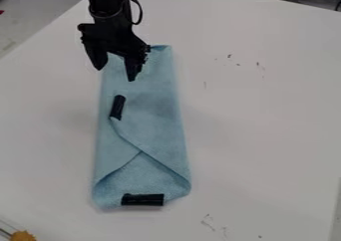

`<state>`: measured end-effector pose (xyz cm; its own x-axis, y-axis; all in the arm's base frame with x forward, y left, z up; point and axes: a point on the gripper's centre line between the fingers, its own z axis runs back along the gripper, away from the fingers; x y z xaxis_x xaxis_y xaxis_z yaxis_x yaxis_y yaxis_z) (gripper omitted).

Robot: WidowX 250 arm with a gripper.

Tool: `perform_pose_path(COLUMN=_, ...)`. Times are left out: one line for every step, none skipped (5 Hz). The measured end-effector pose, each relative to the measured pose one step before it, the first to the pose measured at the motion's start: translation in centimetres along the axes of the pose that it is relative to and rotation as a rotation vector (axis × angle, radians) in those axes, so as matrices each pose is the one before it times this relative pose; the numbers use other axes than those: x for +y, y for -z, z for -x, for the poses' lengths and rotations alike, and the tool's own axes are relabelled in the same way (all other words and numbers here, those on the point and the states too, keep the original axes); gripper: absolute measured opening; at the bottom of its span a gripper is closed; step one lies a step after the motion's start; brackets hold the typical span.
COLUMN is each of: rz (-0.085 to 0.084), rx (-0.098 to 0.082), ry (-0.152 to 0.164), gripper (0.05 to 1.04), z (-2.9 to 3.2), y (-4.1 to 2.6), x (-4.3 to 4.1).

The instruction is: Unfold the cloth from left to bottom right

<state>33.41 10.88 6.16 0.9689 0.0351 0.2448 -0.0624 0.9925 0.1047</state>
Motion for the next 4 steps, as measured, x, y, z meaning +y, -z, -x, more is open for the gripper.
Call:
perform_pose_path(rz=0.0065, rx=0.0299, ry=-0.0052, gripper=1.001, z=0.512, y=0.918, x=-0.154)
perform_pose_path(rz=-0.0173, rx=0.0106, ry=0.0013, gripper=1.001, z=0.186, y=0.565, x=-0.542)
perform_pose_path(rz=0.0002, rx=-0.0008, ry=-0.0232, gripper=1.001, z=0.875, y=0.759, x=-0.447)
perform_pose_path(rz=0.0261, rx=0.0094, ry=-0.0280, gripper=1.001, z=1.034, y=0.747, x=-0.597)
